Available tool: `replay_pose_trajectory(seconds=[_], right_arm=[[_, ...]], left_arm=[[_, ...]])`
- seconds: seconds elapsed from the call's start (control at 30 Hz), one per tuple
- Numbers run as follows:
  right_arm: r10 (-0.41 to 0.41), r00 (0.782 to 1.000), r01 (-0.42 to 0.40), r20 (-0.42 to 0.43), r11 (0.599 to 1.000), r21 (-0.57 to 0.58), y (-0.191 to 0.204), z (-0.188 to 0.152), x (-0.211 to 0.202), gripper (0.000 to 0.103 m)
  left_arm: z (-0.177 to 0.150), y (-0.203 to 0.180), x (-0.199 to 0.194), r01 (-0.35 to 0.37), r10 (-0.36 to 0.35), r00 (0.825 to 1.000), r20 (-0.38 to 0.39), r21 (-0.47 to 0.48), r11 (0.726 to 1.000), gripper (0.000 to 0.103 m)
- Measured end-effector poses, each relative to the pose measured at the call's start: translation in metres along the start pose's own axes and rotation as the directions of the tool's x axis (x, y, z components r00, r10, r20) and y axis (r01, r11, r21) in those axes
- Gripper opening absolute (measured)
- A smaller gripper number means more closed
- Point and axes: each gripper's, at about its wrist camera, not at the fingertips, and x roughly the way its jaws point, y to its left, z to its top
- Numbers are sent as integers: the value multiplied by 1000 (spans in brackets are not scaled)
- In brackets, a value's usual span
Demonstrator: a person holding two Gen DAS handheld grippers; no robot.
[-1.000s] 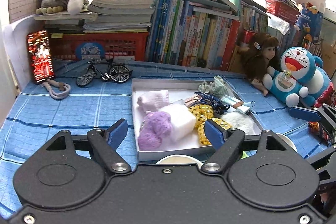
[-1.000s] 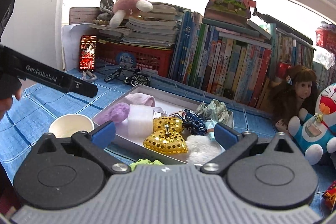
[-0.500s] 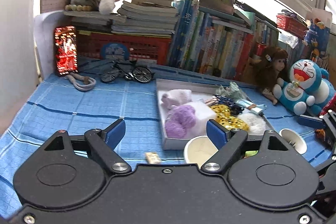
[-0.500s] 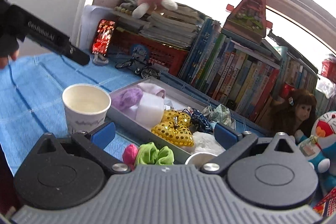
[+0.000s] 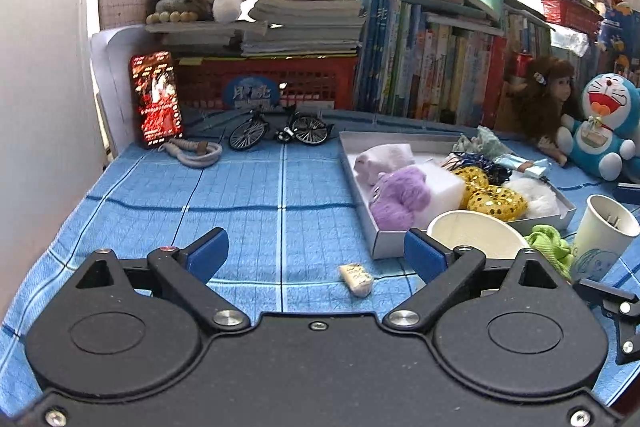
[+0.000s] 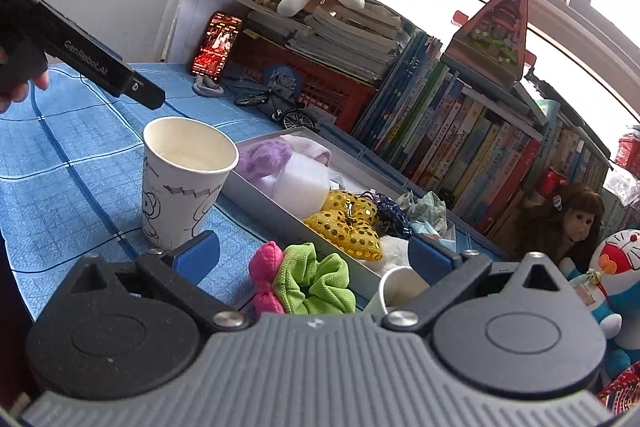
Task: Organize soft objects
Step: 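Move the left tool to the cream eraser while the right tool reaches the scrunchie, then grasp the cream eraser with the left tool while the right tool grasps the pink-green scrunchie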
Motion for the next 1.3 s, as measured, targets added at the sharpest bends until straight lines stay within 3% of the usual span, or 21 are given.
replay_pose_trajectory(seconds=[0.2, 0.37, 0.5, 0.63, 0.7, 0.83, 1.0, 1.17, 1.3], right_arm=[[-13, 1000, 13, 19, 999, 39, 10, -12, -3, 103], [-11, 998, 3, 60, 991, 136, 14, -21, -8, 98], [-25, 996, 12, 82, 986, 166, 22, -26, -10, 89], [-30, 997, 17, 67, 982, 191, 26, -31, -8, 81], [-25, 999, 16, 41, 979, 205, 27, -34, -5, 76], [-39, 999, 34, 16, 975, 221, 28, -38, 1, 74], [-56, 998, 54, 4, 972, 228, 28, -39, 6, 74], [-57, 998, 58, -10, 970, 236, 27, -40, 11, 74], [-60, 998, 64, -24, 967, 245, 27, -40, 16, 75]], left_arm=[[-7, 12, 10, -27, 27, 1000, -5, -48, 998, 85], [-12, 22, 19, -20, 16, 999, -30, -115, 993, 78], [-14, 31, 29, 18, -34, 997, -72, -204, 979, 65], [-17, 41, 40, 71, -115, 986, -118, -326, 943, 44], [-19, 44, 46, 85, -144, 980, -135, -372, 925, 41], [-20, 42, 57, 114, -191, 969, -154, -407, 906, 33], [-17, 39, 73, 140, -248, 953, -175, -472, 870, 30], [-13, 31, 88, 83, -190, 959, -209, -434, 897, 25], [-17, 30, 96, 88, -210, 952, -224, -454, 887, 25]])
